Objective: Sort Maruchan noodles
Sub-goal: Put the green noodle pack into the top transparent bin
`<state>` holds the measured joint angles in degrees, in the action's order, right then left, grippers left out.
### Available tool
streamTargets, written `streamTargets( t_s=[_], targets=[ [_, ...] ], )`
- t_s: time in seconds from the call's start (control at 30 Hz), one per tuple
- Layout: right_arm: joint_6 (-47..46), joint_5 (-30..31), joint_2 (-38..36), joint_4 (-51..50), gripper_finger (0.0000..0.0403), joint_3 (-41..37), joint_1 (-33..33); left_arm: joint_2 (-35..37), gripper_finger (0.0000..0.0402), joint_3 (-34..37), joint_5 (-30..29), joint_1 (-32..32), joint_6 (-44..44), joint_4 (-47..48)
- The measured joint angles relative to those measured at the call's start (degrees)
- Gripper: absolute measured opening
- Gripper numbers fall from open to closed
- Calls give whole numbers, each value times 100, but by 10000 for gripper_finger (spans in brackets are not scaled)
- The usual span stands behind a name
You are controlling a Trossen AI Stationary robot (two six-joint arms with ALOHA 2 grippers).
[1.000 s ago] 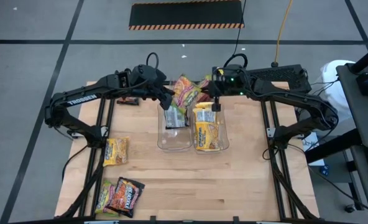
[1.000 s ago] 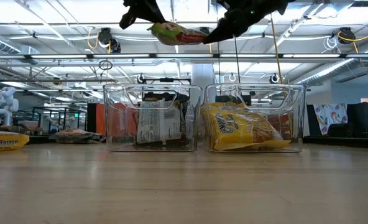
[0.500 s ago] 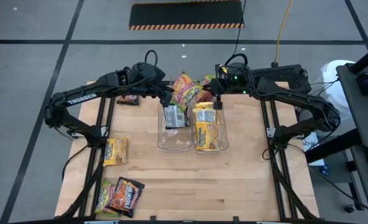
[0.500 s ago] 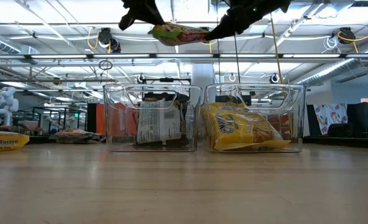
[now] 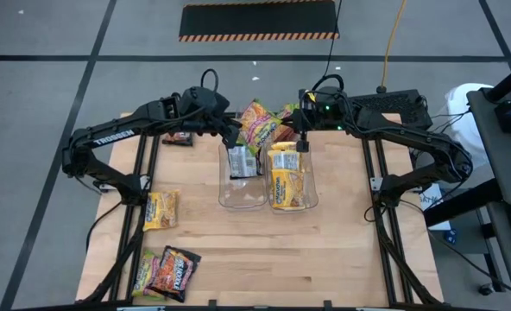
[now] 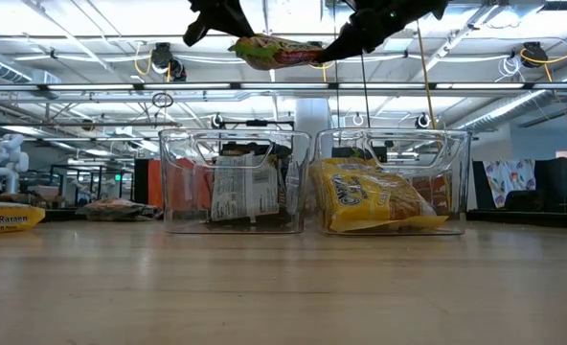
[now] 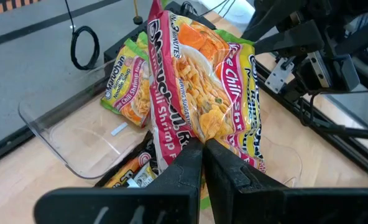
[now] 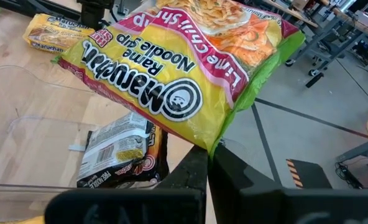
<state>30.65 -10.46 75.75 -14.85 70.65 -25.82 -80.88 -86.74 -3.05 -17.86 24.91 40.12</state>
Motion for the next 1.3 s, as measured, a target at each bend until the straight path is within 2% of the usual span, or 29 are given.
streamTargets(
  t_s=[0.23,0.6,0.73,0.93,1.3],
  targets=[
    [1,-2,0,0,0,0,0,0,22,0,4,-1,-71,-4],
    [0,-2,0,-11,0,0,-4,-470,92,2,175,-1,-283,-70],
    [-9,25,0,-11,0,0,-2,-500,95,4,173,-1,-459,-72],
    [-9,581,4,-75,0,-2,-9,-316,95,4,151,-17,-807,-55],
    [2,590,4,-77,0,-7,-21,42,95,0,-4,-45,-1093,-6]
  ],
)
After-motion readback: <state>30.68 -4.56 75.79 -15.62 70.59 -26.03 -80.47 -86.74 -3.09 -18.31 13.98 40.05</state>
